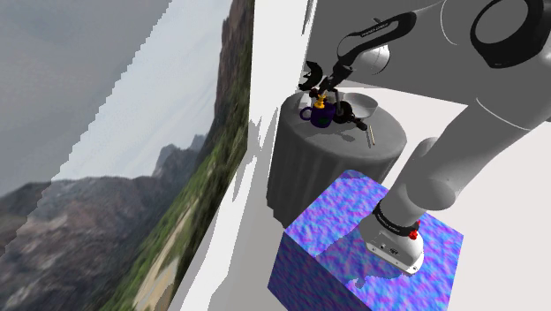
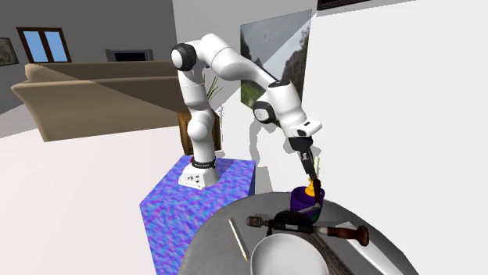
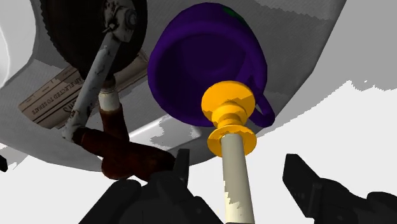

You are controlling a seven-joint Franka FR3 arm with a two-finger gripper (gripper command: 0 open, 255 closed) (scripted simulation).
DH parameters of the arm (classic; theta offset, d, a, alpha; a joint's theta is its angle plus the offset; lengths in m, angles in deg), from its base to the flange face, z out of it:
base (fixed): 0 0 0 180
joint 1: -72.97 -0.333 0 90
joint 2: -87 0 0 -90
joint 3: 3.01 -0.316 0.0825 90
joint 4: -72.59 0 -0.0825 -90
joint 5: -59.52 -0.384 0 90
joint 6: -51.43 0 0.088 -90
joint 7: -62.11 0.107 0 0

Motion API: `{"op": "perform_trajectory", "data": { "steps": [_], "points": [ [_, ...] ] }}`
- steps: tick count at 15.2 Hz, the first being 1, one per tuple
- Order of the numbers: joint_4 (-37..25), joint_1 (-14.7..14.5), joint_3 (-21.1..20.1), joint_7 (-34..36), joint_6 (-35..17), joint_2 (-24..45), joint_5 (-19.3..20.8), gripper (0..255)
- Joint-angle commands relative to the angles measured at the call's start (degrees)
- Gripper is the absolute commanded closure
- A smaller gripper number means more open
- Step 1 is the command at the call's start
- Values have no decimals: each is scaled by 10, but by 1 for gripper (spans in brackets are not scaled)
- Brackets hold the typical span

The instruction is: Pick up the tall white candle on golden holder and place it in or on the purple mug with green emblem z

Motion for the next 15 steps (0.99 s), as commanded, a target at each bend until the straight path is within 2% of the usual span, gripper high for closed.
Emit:
{"op": "perform_trajectory", "data": {
  "steps": [1,4,6,8,15],
  "points": [
    [0,0,1,0,0,0,0,0],
    [0,0,1,0,0,0,0,0],
    [1,20,-15,35,32,-42,49,0],
    [-1,37,-30,58,64,-76,81,0],
    [-1,38,-31,57,64,-76,81,0]
  ]
}}
